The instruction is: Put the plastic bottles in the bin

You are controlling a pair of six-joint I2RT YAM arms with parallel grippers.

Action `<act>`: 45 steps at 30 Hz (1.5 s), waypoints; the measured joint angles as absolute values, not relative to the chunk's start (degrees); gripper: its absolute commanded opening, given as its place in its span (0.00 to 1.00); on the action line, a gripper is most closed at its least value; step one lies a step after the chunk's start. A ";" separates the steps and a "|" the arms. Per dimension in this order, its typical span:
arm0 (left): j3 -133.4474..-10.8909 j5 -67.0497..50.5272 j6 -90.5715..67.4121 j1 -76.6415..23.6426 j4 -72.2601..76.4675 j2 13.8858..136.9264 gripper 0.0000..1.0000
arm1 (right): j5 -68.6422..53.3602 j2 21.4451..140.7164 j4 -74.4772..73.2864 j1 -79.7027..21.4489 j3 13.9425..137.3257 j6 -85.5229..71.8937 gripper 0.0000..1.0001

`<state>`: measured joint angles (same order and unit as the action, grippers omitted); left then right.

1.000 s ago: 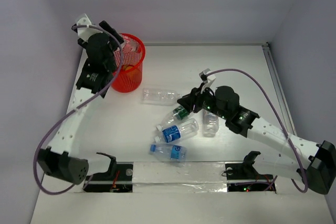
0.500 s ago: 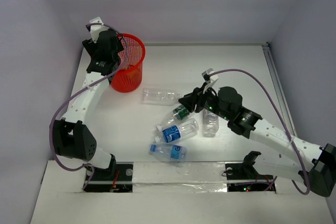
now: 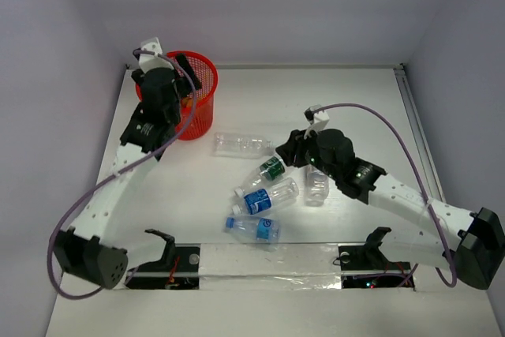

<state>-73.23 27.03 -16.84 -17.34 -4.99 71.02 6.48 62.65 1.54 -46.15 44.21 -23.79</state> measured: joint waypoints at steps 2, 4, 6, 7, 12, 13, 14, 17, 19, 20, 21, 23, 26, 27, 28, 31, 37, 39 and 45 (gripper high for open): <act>-70.26 24.95 -17.02 -21.85 -4.86 66.35 0.65 | 8.69 62.72 -0.01 -44.77 44.21 -24.60 0.52; -66.43 22.41 -17.43 -26.44 -3.73 61.89 0.58 | 11.55 62.67 -1.43 -42.30 44.14 -25.91 0.64; -61.78 19.59 -18.37 -30.39 -3.31 57.41 0.48 | 14.17 62.65 -2.63 -39.22 43.88 -26.76 0.77; -59.29 18.28 -18.90 -31.83 -2.98 55.31 0.46 | 15.25 62.65 -3.05 -37.21 43.53 -27.38 0.81; -49.19 15.16 -23.18 -39.77 -2.44 49.45 0.43 | 20.58 65.41 -7.18 -31.24 42.94 -29.78 0.94; -47.33 15.03 -24.01 -41.98 -1.96 48.95 0.43 | 21.32 66.72 -8.05 -31.03 43.11 -30.20 0.94; -45.36 14.98 -24.84 -44.29 -1.65 48.62 0.44 | 22.06 68.42 -9.32 -30.76 43.48 -30.72 0.95; -40.62 15.46 -26.57 -50.48 -0.43 49.15 0.49 | 22.37 73.41 -12.27 -30.28 44.21 -31.90 0.98; -38.85 16.21 -27.20 -54.00 -0.14 50.85 0.54 | 22.31 76.09 -14.41 -29.98 44.45 -32.62 0.99; -38.50 16.82 -27.31 -55.29 -0.08 51.83 0.62 | 22.24 77.03 -15.31 -29.95 44.53 -32.86 0.99; -38.17 17.28 -27.18 -56.40 0.38 52.88 0.66 | 22.09 77.62 -16.16 -29.95 44.53 -33.12 0.99; -37.87 18.13 -27.09 -57.65 1.10 54.70 0.75 | 22.00 78.24 -17.63 -29.95 44.58 -33.67 0.99; -37.19 18.98 -26.35 -57.82 2.98 56.38 0.82 | 21.74 79.18 -19.16 -29.95 45.12 -34.33 0.94; -36.84 19.07 -26.00 -57.80 3.64 56.60 0.82 | 21.58 79.70 -19.35 -29.95 45.50 -34.37 0.93; -36.45 19.07 -25.69 -57.80 4.43 56.84 0.83 | 21.41 80.55 -19.49 -29.95 46.04 -34.46 0.90; -35.90 18.59 -24.51 -57.80 6.26 57.91 0.83 | 20.88 83.00 -19.51 -29.95 47.07 -34.72 0.81; -34.70 17.69 -22.37 -57.82 10.31 61.30 0.85 | 21.06 84.27 -20.51 -29.95 47.70 -35.42 0.55; -34.41 17.45 -21.56 -57.80 11.51 62.65 0.86 | 21.74 83.33 -21.30 -29.95 47.88 -35.68 0.53; -34.74 17.37 -18.46 -57.80 14.20 69.76 0.87 | 23.86 74.08 -24.34 -29.95 48.31 -35.79 0.48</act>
<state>-34.74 17.37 -18.46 -57.80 14.20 69.76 23.86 74.08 -24.34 -29.95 48.31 -35.79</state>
